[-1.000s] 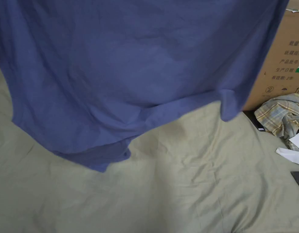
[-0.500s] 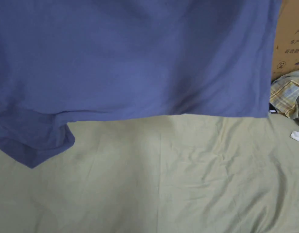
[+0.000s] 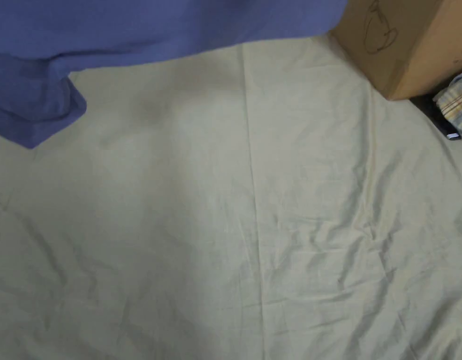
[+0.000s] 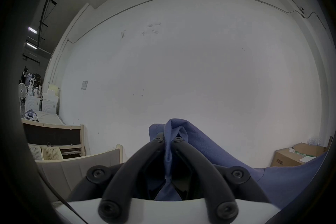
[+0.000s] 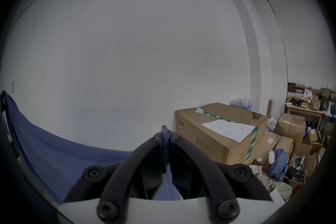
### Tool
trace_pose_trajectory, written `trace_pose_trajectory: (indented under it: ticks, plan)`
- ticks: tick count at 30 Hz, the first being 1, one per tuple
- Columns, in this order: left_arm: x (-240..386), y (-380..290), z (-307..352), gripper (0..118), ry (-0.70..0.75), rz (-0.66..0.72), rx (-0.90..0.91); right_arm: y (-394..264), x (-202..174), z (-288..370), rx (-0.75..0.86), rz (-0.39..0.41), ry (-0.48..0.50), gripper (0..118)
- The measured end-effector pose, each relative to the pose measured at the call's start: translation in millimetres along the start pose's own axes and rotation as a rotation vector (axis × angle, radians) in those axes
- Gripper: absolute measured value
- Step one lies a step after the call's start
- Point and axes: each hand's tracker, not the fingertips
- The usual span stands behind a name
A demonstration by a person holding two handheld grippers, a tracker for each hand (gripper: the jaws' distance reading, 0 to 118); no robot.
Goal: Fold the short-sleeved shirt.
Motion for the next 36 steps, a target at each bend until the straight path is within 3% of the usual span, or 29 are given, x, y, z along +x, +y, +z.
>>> trace_pose_trajectory:
  ticks: [4, 8, 11, 15, 18, 27, 36]
  plan:
    - [2, -36, -10, 0, 0.021, 0.039, 0.011, -21, -5, -24, 0.014, -0.029, -0.001, 4]
    - [4, -89, -19, 0, 0.026, -0.006, -0.042, -63, -9, -42, -0.011, 0.026, 0.003, 4]
    - [1, -141, -20, 0, 0.023, -0.010, -0.158, -107, -5, -59, -0.092, 0.043, 0.005, 4]
    - [-7, -207, -10, 0, 0.011, 0.021, -0.333, -171, 11, -74, -0.244, -0.021, 0.003, 4]
    - [-16, -251, 7, 0, 0.011, -0.025, -0.411, -221, 23, -69, -0.320, -0.016, 0.006, 4]
    - [-56, -332, 105, 0, -0.021, -0.118, -0.594, -347, 68, -13, -0.537, -0.031, 0.014, 4]
    - [-126, -386, 257, 0, -0.105, -0.178, -0.706, -445, 118, 97, -0.651, 0.002, 0.086, 4]
